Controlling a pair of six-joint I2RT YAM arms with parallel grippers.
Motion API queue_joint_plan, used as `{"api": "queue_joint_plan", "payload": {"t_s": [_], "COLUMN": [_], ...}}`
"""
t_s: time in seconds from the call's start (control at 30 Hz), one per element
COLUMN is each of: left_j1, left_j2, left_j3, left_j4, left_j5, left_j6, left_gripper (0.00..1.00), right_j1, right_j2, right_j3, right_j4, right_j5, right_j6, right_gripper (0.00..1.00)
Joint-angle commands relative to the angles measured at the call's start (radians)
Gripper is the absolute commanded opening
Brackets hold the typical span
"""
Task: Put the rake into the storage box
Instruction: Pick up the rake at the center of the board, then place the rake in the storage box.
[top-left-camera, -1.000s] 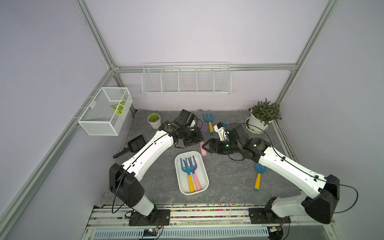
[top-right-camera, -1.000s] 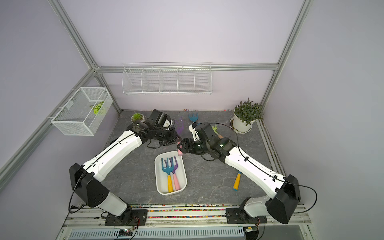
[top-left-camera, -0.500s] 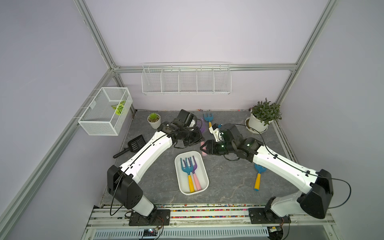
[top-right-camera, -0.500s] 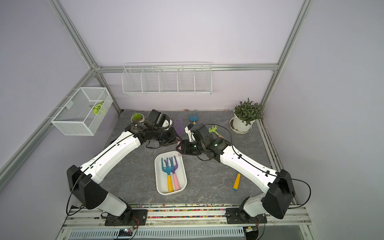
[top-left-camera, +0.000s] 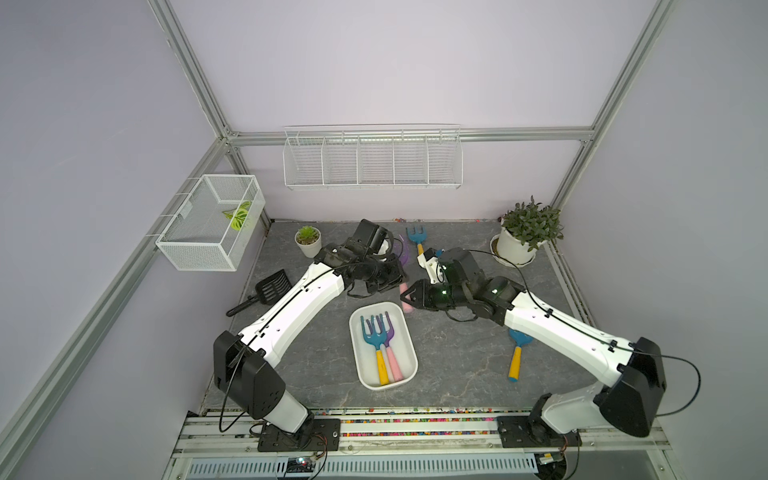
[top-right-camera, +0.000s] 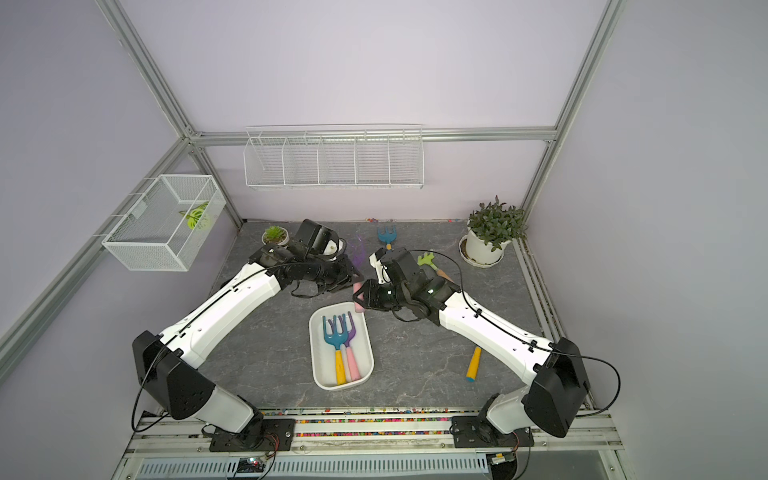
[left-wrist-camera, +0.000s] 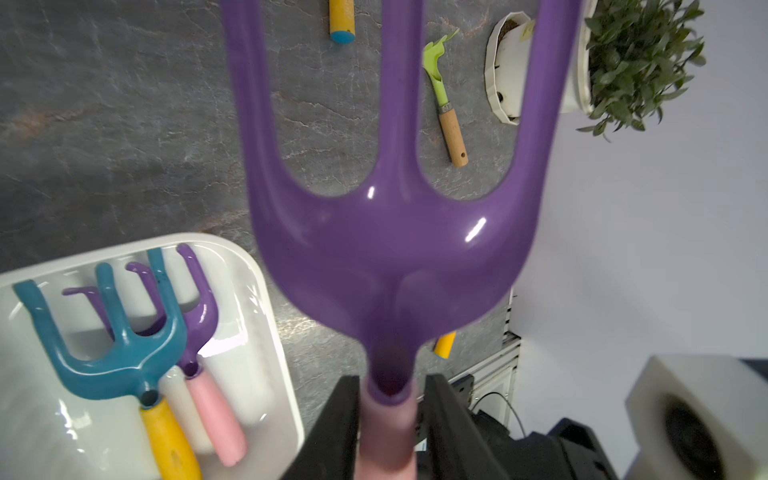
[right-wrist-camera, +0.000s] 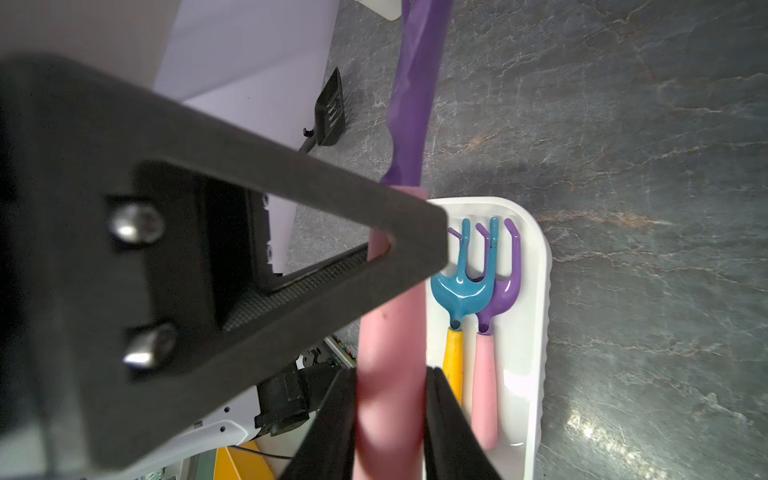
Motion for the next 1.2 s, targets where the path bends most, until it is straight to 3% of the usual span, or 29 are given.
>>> {"api": "queue_joint_plan", "payload": {"t_s": [0.0, 0.43, 0.8, 1.17], "left_j1": [-0.005, 0.046, 0.108, 0.111], "left_j2": [-0.038, -0.156, -0.360, -0.401], "left_j3": [-0.008, -0.024, -0.184, -0.278], "left_j4": [0.009, 0.000, 0.070, 0.114], "left_j5": [-0.025, -0.136, -0.253, -0.230], "left_j6": [-0.002, -0.008, -0.066, -0.104], "left_gripper": [0.45, 0.51, 0.57, 0.58], "right_j1": [0.006, -0.025, -0.027, 0.026], "right_j2": [0.004, -0.045, -0.076, -0.096], "right_j3": [-0.016, -0.071, -0.152, -0.288], "right_j4": [0.039, -0.003, -0.046, 0.050], "right_j5": [-0.026, -0.041, -0.092, -0.076], "right_j6": [-0.002, -0.007, -0.030, 0.061], "right_gripper": [0.08, 0.04, 0.00, 0.00]}}
